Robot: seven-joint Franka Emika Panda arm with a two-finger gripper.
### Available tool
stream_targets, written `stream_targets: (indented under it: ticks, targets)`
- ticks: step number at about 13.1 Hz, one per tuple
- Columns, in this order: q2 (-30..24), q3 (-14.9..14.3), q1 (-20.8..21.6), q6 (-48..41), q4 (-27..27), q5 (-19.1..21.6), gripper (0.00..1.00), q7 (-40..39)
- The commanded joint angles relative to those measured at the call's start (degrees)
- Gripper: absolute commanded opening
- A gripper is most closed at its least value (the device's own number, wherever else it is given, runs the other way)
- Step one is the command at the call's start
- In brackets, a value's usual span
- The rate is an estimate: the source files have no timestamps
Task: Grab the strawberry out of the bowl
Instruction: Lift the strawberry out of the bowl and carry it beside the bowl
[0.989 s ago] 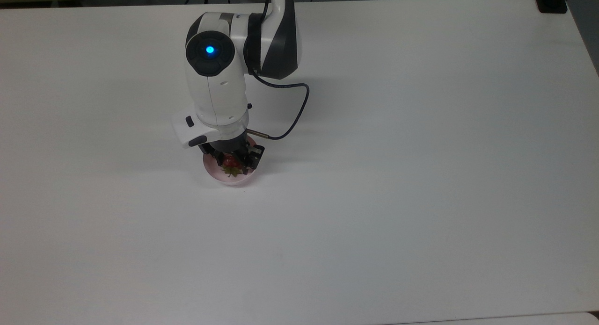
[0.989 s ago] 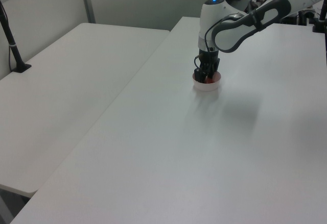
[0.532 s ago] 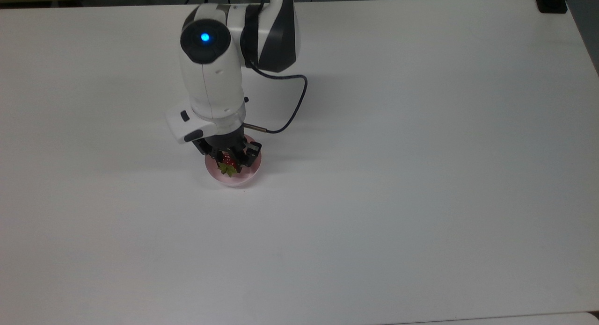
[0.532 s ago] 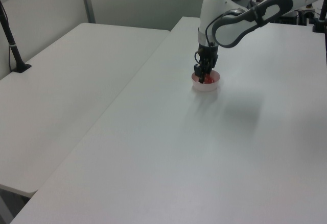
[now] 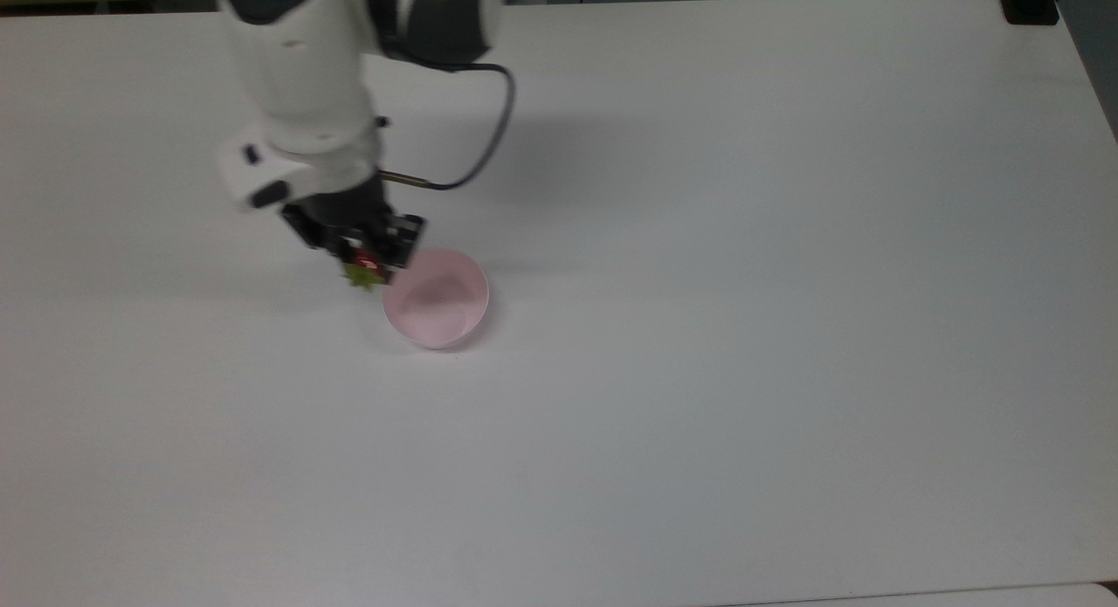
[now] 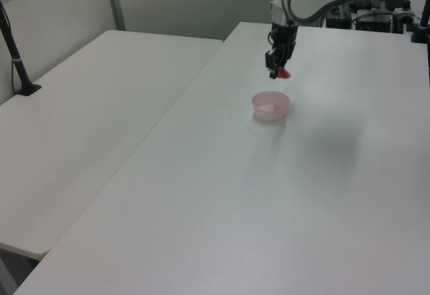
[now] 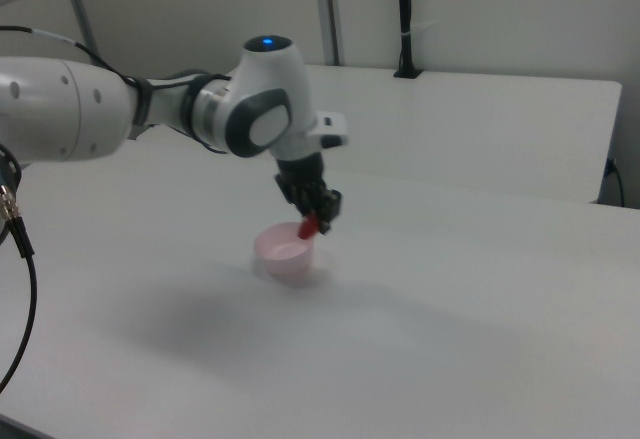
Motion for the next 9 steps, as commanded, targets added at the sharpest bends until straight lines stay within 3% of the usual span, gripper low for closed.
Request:
stream_targets:
  ticks: [1, 4, 7, 9]
  targets:
    - [1.9, -3.4, -4.9, 3.3, -1.0, 1.8, 0.25, -9.4]
    - [8.7, -3.5, -10.1, 13.8, 0.1, 1.4, 0.26, -11.3]
    - [11.5, -3.2, -10.7, 16.7, 1.7, 1.8, 0.27, -9.0]
    - [14.2, -3.0, -10.6, 19.5, 3.2, 1.4, 0.28, -3.1]
